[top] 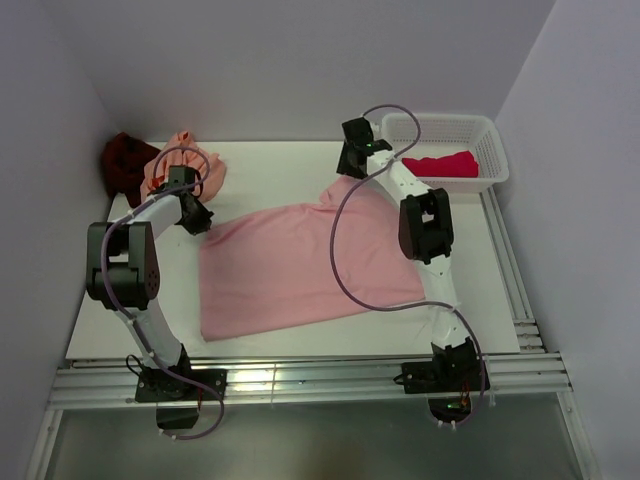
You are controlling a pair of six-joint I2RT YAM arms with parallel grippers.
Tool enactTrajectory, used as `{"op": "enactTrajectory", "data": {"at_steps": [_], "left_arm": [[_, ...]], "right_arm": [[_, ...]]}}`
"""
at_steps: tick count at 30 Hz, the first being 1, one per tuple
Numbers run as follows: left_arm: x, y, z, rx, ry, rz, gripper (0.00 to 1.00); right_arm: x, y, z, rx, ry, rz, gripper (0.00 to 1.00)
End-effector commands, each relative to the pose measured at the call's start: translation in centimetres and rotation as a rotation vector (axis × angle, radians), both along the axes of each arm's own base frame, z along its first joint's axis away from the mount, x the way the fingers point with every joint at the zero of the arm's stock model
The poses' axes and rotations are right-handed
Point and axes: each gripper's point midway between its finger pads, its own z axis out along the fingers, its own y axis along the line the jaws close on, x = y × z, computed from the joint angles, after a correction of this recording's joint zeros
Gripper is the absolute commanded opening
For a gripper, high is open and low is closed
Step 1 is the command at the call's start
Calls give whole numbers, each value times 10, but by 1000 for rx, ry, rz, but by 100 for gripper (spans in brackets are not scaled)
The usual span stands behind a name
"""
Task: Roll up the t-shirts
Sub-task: Fold the tshirt
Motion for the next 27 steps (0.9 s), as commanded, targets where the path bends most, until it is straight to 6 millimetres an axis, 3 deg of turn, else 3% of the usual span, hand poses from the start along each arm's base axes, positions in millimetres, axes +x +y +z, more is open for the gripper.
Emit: {"op": "enactTrajectory", "data": {"at_steps": [1, 6, 12, 19, 24, 27], "left_arm": [[7, -4, 21, 0, -69, -30, 0], [7, -9, 19, -2, -65, -50, 0], [4, -14, 24, -8, -86, -59, 0], [6, -20, 28, -5, -88, -81, 0], [7, -21, 32, 8, -92, -89, 0], [8, -22, 34, 9, -96, -93, 0]], "right_arm": [[-10, 12, -20, 10, 65, 27, 50], [-12, 9, -21, 8, 83, -9, 49], [-31, -10, -36, -75, 155, -46, 51], [-38, -22, -48, -158, 193, -35, 52], [-37, -23, -44, -212, 179, -29, 52], [-37, -20, -44, -205, 179, -10, 37]]}}
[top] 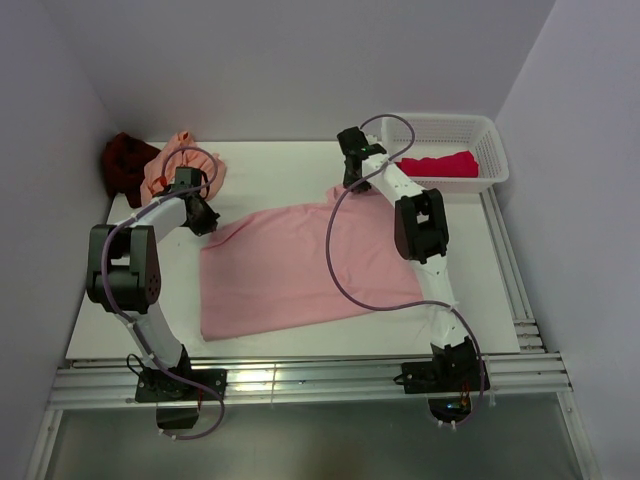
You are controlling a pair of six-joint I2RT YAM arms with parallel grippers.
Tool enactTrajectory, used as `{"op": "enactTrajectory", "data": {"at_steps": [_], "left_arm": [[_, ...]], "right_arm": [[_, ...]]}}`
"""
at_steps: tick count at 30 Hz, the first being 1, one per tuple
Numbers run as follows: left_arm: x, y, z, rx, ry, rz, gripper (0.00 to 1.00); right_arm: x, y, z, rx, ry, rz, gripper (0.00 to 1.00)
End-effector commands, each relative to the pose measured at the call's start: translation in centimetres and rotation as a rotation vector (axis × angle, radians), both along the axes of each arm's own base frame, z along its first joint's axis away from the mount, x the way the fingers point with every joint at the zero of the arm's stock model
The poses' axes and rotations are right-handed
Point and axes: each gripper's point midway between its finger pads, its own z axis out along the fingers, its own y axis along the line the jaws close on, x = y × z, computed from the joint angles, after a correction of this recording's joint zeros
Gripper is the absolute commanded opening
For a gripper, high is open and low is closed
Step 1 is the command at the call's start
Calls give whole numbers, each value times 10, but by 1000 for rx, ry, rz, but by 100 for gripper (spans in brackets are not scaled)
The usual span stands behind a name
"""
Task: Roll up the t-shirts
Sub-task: Fold the tshirt
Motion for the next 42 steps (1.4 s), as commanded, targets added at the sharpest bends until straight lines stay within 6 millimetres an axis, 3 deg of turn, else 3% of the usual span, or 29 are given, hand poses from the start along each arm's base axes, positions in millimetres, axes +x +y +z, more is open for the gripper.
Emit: {"op": "enactTrajectory", "data": {"at_steps": [1, 5, 9, 11, 12, 18, 19, 20, 22, 23, 25, 26, 31, 42], "left_arm": [[13, -3, 30, 6, -81, -24, 0], [12, -3, 29, 9, -79, -28, 0], [11, -1, 29, 19, -76, -25, 0], [12, -2, 30, 17, -78, -28, 0], [11, -2, 29, 18, -75, -28, 0], [12, -4, 35, 21, -91, -23, 0], [12, -3, 36, 22, -93, -19, 0], [12, -3, 38, 20, -99, -14, 0], [13, -5, 43, 9, -120, -17, 0], [12, -5, 45, 5, -124, -14, 0], [12, -5, 47, 6, -124, -13, 0], [12, -3, 48, 13, -124, -7, 0], [11, 3, 48, 35, -121, 11, 0], [10, 25, 36, 65, -139, 75, 0]], "right_arm": [[-2, 1, 6, -38, 5, 25, 31], [0, 4, 7, -22, 1, 30, 15], [7, 7, 13, -5, -48, 27, 4], [11, 6, 27, 7, -94, 21, 0], [14, 7, 26, 14, -117, 22, 0], [27, 3, 61, 31, -252, -10, 0], [28, 1, 77, 36, -291, -20, 0], [19, -4, 67, 24, -274, -22, 0], [22, -4, 98, 60, -381, -30, 0], [9, -8, 82, 52, -357, -30, 0], [10, -6, 108, 102, -458, -30, 0], [4, -9, 100, 99, -450, -33, 0], [-1, -10, 108, 117, -484, -28, 0], [-17, -14, 101, 176, -525, -27, 0]]}}
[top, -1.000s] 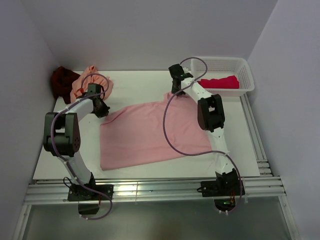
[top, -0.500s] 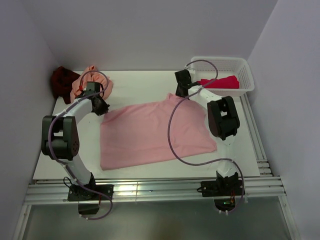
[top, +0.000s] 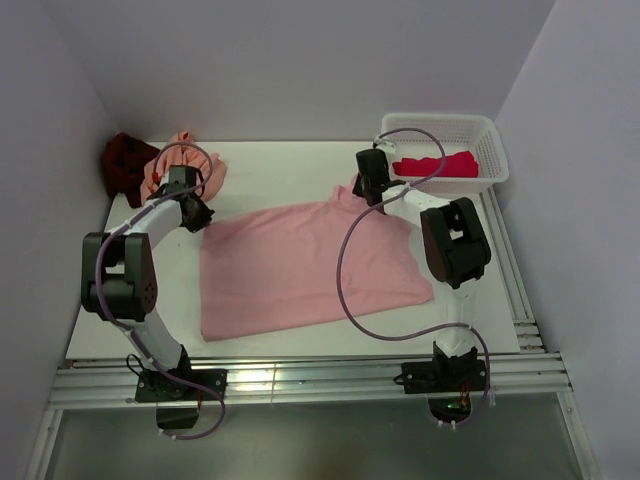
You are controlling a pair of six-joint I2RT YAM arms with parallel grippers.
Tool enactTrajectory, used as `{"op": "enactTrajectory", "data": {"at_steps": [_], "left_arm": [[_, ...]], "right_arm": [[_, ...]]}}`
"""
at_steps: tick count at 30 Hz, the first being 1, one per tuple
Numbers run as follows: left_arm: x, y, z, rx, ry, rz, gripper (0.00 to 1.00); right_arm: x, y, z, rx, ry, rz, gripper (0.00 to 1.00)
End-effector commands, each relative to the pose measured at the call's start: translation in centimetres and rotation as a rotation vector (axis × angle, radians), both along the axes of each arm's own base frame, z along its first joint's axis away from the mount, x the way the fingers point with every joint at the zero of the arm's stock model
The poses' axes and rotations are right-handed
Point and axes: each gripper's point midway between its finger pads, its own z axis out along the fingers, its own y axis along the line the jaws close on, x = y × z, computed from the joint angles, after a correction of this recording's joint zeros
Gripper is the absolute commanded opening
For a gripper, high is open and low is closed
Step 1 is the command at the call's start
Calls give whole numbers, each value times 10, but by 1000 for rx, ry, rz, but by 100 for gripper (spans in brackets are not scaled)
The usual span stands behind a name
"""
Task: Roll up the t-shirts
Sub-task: Fold the tshirt
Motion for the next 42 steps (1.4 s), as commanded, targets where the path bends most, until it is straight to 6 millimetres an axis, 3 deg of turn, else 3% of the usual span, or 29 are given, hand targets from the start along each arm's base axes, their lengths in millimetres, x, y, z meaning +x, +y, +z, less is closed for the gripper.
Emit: {"op": "enactTrajectory", "data": {"at_steps": [1, 8, 13, 29, 42], "left_arm": [[4, 14, 14, 12, -69, 47, 0], [-4, 21, 7, 9, -82, 69, 0], [-5, 21, 8, 6, -102, 67, 0], [-3, 16, 46, 6, -266, 20, 0], [-20, 16, 52, -3, -327, 38, 0]], "right_arm": [[8, -4, 48, 76, -136, -26, 0], [-3, -14, 39, 154, -148, -17, 0], [-8, -19, 44, 185, -206, -17, 0], [-28, -20, 50, 226, -285, 27, 0], [-47, -22, 54, 261, -309, 33, 0]]}}
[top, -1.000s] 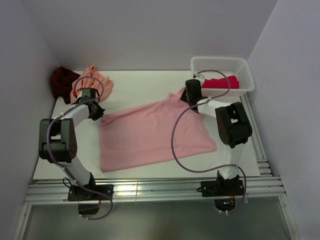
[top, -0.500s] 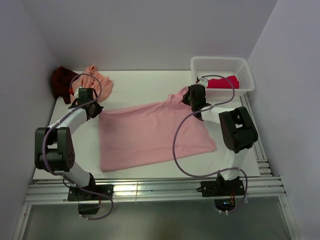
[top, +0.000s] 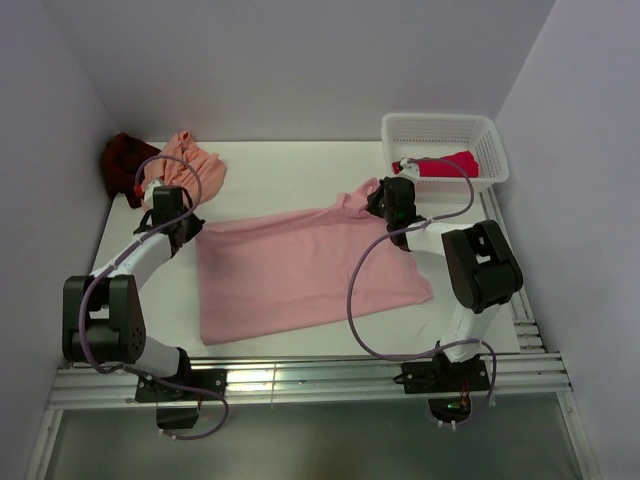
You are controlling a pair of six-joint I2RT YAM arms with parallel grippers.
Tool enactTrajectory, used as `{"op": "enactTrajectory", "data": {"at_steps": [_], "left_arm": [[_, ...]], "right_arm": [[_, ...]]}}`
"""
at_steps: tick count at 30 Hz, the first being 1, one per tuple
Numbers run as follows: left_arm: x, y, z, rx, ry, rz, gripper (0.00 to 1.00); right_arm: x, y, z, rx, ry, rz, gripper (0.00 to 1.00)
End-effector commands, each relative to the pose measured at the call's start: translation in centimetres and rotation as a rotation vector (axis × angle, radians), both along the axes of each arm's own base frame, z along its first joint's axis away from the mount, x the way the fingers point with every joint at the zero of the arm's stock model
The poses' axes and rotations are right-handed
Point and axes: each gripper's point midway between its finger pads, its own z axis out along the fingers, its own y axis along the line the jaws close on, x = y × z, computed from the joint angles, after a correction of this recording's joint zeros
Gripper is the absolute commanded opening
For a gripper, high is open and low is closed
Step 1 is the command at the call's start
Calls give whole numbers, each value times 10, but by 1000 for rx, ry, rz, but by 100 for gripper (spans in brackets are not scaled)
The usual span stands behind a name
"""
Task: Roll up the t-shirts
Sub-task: Fold the tshirt
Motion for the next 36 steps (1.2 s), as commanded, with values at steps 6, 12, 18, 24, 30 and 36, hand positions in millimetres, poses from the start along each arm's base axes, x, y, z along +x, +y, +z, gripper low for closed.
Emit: {"op": "enactTrajectory", "data": {"at_steps": [6, 12, 18, 24, 30, 36], "left_arm": [[-6, 0, 23, 3, -109, 4, 0], [-18, -5, 6, -13, -86, -6, 0], [-23, -10, 9, -6, -117, -11, 0], [-32, -7, 21, 7, -153, 2, 0], [-40, -8, 20, 8, -152, 2, 0], [-46, -7, 16, 17, -148, 8, 0]], "right_arm": [[-7, -10, 45, 36, -129, -27, 0], [-18, -12, 42, 33, -122, -25, 0], [-34, -14, 40, -8, -118, -40, 0], [-47, -17, 39, -36, -110, -48, 0], [-61, -14, 35, -77, -102, -61, 0], [-77, -13, 28, -110, -96, -90, 0]]}}
